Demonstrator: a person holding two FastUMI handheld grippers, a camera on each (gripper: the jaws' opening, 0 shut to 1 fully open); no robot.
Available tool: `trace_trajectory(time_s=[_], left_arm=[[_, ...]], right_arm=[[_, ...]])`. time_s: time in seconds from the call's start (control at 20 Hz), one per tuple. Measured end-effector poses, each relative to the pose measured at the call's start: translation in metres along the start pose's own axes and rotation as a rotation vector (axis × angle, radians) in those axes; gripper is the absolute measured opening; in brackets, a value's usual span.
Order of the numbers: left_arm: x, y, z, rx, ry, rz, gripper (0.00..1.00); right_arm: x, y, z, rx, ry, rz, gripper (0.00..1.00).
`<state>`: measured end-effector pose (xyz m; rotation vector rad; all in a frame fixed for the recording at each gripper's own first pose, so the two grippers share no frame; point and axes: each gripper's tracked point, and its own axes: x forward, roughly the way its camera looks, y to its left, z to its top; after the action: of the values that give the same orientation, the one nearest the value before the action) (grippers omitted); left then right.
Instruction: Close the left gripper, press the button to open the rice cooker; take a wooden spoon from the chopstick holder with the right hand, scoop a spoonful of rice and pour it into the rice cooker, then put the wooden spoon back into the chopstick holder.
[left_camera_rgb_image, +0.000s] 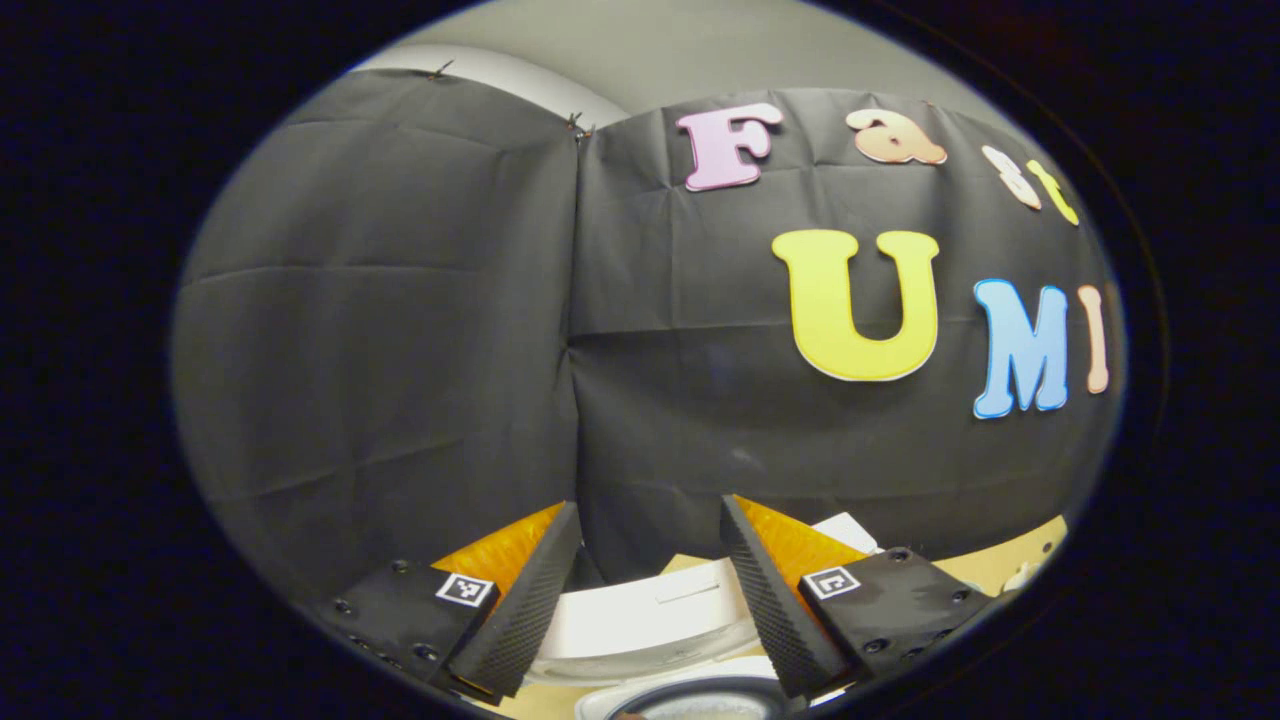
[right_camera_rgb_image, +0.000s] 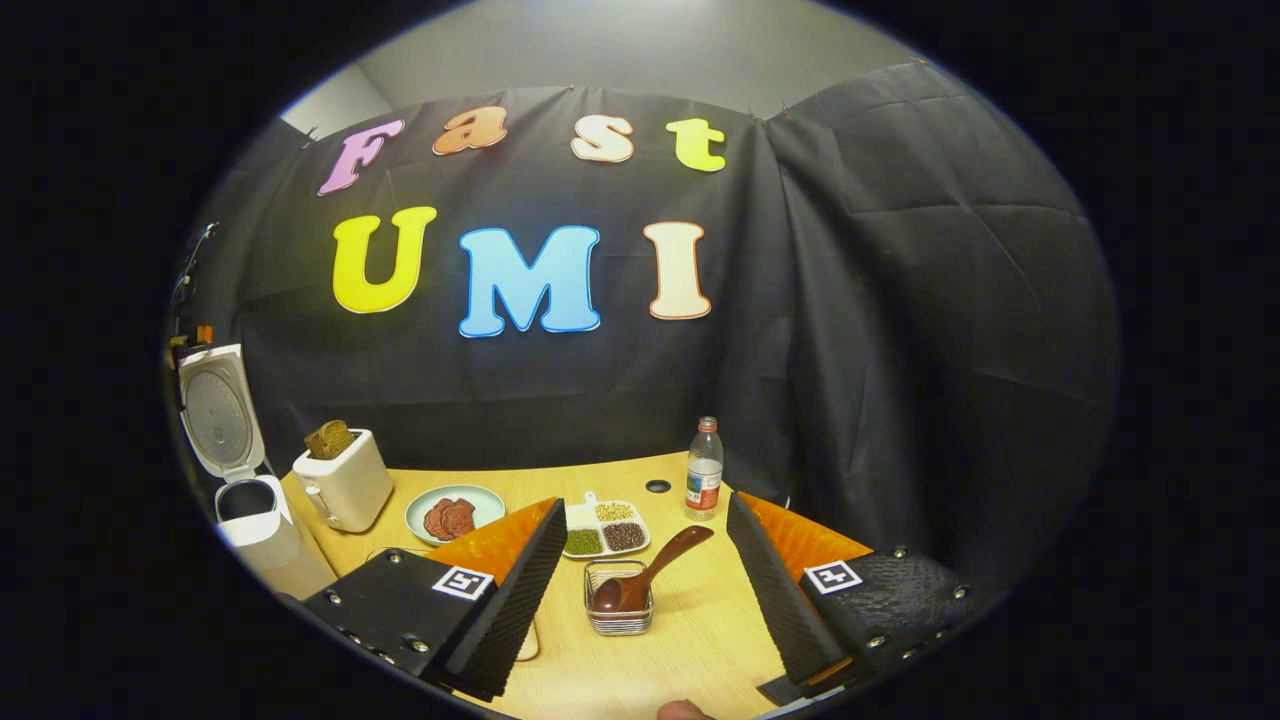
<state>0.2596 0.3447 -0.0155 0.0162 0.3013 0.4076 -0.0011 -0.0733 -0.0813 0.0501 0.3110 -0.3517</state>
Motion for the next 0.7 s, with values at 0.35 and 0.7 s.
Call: trace_trajectory(time_s=[0.35,0.7], left_arm=[[-0.006,-0.006,-0.012,-0.051,0.028,-0.019,1.0],[-0.045,-0.024,-0.023,-0.049,0.021,-0.001,0.91]], right_arm=[[0.005,-0.007,0.001,-0.013,-0.003,0.033,0.98],[0.017,-0.015,-0.003,-0.02,0.012,0.09,1.0]])
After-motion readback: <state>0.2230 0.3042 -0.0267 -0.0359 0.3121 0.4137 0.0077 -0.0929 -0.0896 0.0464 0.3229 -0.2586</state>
